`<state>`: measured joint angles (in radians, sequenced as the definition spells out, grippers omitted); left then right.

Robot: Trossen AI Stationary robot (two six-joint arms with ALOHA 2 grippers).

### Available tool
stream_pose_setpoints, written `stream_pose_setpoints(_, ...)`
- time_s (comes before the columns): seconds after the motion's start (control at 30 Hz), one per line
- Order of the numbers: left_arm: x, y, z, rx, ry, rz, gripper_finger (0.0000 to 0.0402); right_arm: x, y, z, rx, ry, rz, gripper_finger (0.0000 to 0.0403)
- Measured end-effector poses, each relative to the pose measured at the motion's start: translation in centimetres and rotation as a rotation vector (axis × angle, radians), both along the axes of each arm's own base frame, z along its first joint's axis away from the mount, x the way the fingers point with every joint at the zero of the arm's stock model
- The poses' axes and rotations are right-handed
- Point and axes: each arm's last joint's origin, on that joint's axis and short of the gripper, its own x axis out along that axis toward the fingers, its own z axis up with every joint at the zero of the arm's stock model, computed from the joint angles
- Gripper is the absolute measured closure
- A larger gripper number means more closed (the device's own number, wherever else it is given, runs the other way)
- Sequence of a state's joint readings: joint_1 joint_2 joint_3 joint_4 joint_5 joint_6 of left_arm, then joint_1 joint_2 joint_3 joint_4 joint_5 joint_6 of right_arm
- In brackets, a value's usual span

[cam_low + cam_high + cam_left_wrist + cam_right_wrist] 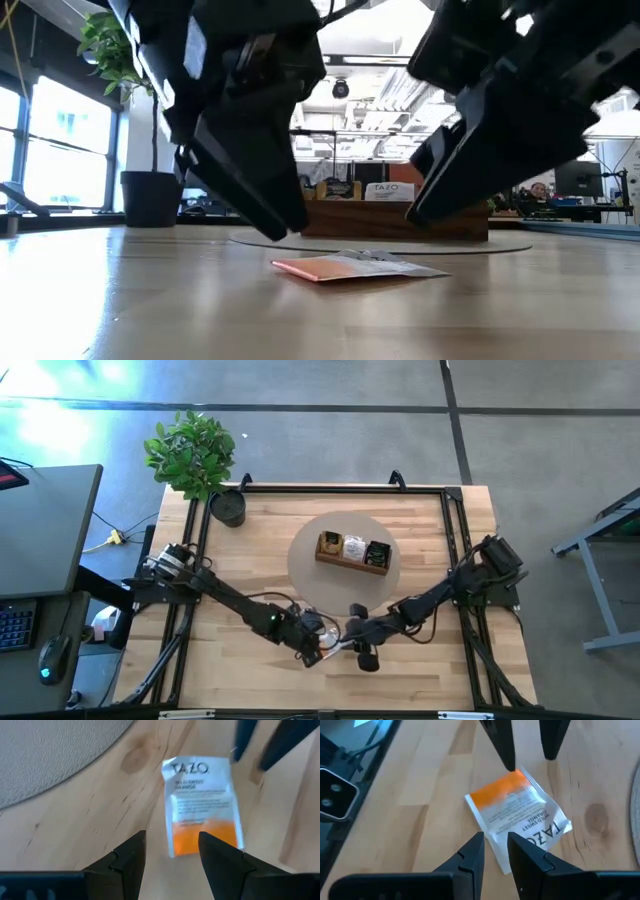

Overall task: Pick & Place Tea
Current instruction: Put the white tea bag into the middle section of the wooden organizer

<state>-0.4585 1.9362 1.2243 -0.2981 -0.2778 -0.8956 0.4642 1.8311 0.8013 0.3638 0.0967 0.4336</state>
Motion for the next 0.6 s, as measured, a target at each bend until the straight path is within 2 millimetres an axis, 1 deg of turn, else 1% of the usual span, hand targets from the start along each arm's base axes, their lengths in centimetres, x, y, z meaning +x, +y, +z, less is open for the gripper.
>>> stream_pose_setpoints(0.07,0.1,-0.1,-0.2,-0.006,-0.001,-0.003,0.0222,0.1,-0.1,-0.6,0.004,0.019,-0.001,0.032)
stream_pose_setpoints(0.17,0.2,-0.2,-1.2,-0.008,0.02,-0.002,0.0222,0.2,-0.3,-1.4,0.004,0.048,0.0,0.032)
stream_pose_setpoints(0.33,0.2,-0.3,-1.0,-0.051,0.03,-0.003,0.0222,0.6,-0.9,-1.7,-0.01,0.062,-0.03,0.032)
stream_pose_setpoints(0.6,0.7,-0.6,-0.6,-0.111,-0.026,-0.029,0.0222,0.8,-2.2,-2.0,-0.096,0.094,-0.085,0.032)
